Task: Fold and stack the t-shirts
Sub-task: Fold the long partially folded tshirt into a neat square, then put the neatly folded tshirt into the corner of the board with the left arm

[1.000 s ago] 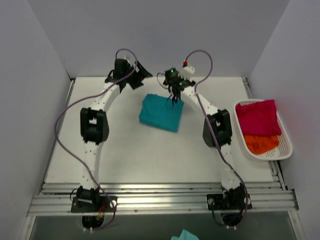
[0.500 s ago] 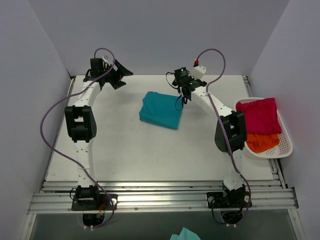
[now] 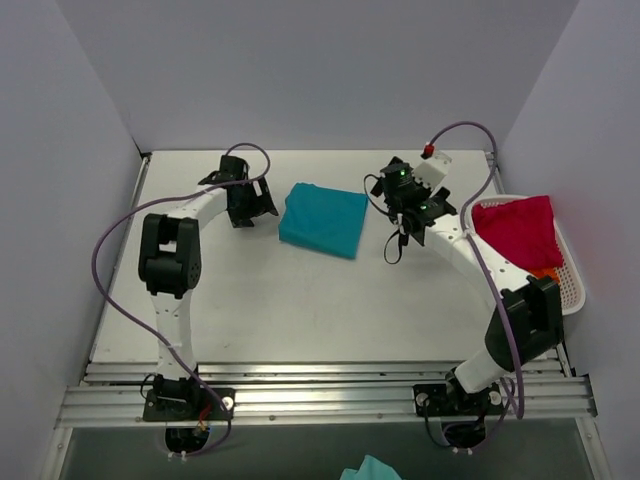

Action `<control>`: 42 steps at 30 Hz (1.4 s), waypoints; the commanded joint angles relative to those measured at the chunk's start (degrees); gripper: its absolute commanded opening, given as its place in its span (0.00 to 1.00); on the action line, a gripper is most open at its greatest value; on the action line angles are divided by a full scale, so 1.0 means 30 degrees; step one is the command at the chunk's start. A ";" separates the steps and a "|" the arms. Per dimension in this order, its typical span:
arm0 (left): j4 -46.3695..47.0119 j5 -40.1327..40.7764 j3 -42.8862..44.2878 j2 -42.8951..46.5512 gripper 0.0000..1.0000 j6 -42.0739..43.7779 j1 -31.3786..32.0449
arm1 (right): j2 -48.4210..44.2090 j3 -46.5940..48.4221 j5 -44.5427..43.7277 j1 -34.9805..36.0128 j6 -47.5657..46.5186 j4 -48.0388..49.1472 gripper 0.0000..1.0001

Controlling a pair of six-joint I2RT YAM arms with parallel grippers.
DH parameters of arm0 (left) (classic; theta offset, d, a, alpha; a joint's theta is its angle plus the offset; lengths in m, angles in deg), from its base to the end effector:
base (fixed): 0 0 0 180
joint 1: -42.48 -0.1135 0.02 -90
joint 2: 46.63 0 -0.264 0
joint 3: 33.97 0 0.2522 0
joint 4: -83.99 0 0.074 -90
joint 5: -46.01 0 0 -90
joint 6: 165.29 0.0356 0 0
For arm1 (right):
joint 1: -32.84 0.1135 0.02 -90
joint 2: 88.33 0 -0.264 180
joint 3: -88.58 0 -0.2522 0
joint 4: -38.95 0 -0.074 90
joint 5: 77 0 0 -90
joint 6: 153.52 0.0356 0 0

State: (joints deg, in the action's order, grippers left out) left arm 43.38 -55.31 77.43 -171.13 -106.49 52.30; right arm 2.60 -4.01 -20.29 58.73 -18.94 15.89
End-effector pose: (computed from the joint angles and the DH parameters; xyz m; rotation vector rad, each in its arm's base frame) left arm 0.4714 -0.0887 0.1861 -0.3939 2.5358 -0.5326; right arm 0.3403 0.1435 0.3156 0.6644 1.8443 0.2164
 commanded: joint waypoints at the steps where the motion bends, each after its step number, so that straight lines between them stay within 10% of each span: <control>1: -0.0487 0.1515 -0.0145 -0.0303 0.94 0.0909 0.0679 | -0.2827 -0.0260 -0.0941 -0.0016 -0.0444 0.0698 1.00; 16: 0.1126 -0.0565 0.1730 -0.3849 0.94 0.0000 0.2702 | -0.6318 -0.1082 -0.2113 -0.0895 -0.0944 0.0492 1.00; 29: 0.4757 -0.0300 -0.3629 0.0485 1.00 -0.1989 0.0975 | -0.5996 -0.1433 -0.1381 -0.1130 -0.0855 0.1048 1.00; 42: 1.3217 -0.7533 -0.6443 0.1014 1.00 -0.4598 0.0211 | -0.5293 -0.1580 -0.1059 -0.1188 -0.0943 0.1635 1.00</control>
State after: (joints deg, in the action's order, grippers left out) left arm 73.74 -69.82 59.49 -168.64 -117.59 52.87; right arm -13.73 -8.30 -22.96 55.65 -21.17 18.97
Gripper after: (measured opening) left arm 0.996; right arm 0.997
